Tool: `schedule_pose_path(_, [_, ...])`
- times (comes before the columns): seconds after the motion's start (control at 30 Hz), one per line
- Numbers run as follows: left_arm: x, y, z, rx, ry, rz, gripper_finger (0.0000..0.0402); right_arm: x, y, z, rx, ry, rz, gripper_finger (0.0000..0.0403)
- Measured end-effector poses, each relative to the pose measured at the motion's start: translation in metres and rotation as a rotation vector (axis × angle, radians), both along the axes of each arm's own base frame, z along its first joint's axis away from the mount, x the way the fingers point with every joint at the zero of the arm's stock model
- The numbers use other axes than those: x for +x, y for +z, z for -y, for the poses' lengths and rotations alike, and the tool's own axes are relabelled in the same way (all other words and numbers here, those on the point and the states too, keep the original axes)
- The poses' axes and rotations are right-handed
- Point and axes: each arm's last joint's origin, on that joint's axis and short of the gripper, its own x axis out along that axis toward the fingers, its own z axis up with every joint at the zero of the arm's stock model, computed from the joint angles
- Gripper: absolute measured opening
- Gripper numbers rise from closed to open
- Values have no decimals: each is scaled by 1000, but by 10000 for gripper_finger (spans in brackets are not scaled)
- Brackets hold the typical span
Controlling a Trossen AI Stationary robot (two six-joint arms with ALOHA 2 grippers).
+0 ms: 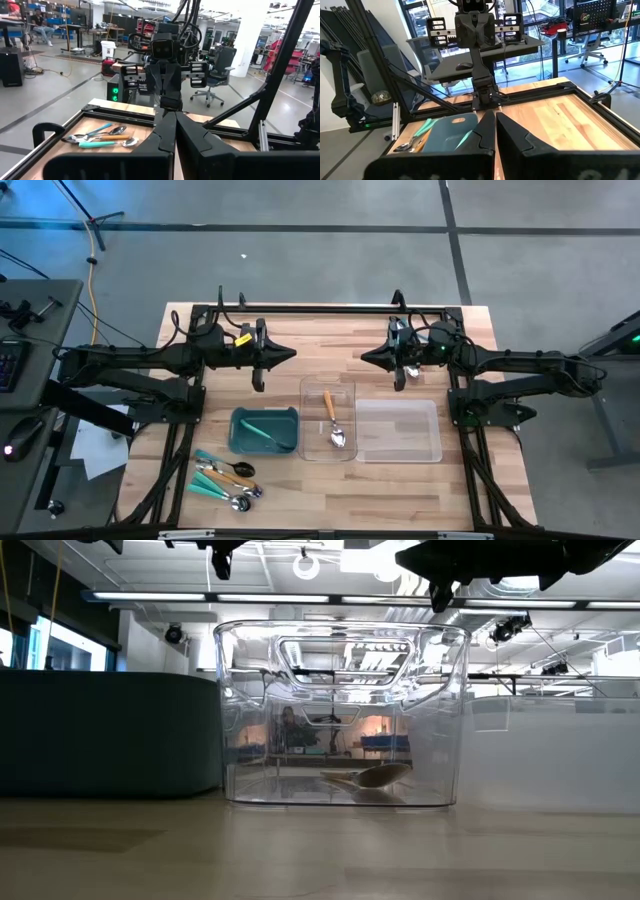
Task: Sort silverware by color (type)
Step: Put the light blue spoon into the blue bin
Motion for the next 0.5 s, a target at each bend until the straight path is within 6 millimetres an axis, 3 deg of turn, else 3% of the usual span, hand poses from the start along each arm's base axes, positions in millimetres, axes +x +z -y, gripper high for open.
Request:
schedule_pose_path(0.33, [0,0,0,1,0,0,0,0,-2,0,27,-17,-19,0])
schedule_pose_path(0.5, [0,-1,0,13,1,-15,0,-3,-17,7,130,-237,-168,0])
